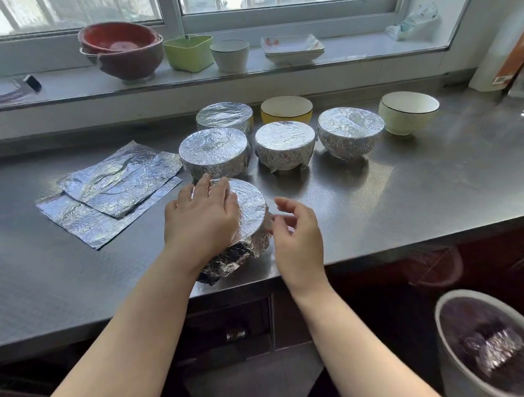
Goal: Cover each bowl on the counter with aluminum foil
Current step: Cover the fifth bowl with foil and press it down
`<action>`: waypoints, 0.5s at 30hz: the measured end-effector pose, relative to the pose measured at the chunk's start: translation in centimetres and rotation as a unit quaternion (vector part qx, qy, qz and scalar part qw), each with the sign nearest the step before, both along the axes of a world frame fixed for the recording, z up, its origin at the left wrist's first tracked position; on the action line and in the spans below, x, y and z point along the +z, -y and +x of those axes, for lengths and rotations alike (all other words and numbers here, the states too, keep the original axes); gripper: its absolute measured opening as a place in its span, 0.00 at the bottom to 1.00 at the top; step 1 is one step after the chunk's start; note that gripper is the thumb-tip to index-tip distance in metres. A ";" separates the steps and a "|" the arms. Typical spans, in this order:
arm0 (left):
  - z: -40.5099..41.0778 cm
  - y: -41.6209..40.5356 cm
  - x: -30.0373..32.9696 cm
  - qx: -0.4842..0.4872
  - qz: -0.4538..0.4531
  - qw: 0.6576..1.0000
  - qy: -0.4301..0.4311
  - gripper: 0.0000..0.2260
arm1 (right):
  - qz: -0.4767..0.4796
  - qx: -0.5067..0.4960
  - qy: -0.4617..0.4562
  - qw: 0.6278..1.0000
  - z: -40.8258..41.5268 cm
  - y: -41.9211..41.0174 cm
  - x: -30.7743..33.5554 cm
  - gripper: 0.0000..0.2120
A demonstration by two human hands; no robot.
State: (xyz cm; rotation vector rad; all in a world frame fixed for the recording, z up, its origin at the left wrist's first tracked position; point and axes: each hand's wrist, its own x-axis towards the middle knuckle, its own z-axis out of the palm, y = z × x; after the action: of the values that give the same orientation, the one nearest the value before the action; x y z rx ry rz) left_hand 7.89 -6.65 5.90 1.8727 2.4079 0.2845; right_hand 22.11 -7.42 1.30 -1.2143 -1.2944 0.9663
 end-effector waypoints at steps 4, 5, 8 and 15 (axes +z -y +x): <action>0.1 0.0 -0.1 0.005 0.004 1.000 0.002 0.23 | 0.005 0.111 -0.001 0.994 -1.6 2.9 0.3 0.25; 0.1 -0.1 0.0 0.007 0.003 1.000 0.002 0.24 | 0.008 0.133 0.027 0.991 -2.0 3.2 0.4 0.28; 0.1 -0.1 0.0 0.009 0.000 1.000 0.002 0.23 | 0.009 0.135 0.079 0.988 -2.6 3.2 0.8 0.32; -0.2 -0.3 -0.2 0.000 0.007 1.000 -0.007 0.23 | -0.082 0.132 0.104 0.982 -3.0 1.9 3.1 0.35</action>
State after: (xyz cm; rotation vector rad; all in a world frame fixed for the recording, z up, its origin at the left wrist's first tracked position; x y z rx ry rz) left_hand 7.69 -6.31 5.74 1.8862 2.4215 0.2887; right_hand 19.12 -9.32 4.42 -1.3196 -1.5950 1.1792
